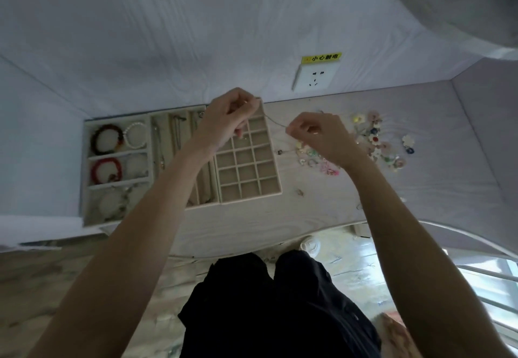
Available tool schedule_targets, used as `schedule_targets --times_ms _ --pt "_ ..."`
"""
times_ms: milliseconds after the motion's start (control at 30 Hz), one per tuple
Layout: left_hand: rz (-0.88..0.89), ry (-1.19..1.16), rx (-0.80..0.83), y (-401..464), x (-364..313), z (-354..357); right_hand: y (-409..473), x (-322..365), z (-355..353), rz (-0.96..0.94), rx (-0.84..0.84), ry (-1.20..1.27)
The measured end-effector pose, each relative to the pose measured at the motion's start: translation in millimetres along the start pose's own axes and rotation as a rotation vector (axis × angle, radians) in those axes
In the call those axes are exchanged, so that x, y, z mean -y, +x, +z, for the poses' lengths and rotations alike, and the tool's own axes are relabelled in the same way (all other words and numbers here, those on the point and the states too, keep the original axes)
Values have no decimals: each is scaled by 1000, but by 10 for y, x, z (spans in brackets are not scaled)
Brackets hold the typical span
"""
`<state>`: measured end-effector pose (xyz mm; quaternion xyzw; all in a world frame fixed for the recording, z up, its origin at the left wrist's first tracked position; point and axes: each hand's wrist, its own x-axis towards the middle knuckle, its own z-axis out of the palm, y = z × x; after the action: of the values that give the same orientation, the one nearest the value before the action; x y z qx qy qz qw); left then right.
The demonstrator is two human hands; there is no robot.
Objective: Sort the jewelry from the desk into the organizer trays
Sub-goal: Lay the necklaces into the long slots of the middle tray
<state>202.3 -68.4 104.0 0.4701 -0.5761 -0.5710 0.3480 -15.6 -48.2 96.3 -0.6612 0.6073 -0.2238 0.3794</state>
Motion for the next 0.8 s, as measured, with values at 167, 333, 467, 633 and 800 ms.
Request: schedule_targets --times_ms 167,333,467,633,800 --pt "121 106 -23 -176 -92 -73 22 504 248 -11 176 292" --pt "259 269 -176 -329 -28 -321 182 825 434 -151 255 46" --pt "187 174 -276 -510 94 -571 263 1056 598 -119 197 289" --pt "45 -149 -72 -763 386 -737 319 1443 750 -199 244 551" --pt "-2 -63 -105 -887 548 -679 449 1562 808 -58 206 662"
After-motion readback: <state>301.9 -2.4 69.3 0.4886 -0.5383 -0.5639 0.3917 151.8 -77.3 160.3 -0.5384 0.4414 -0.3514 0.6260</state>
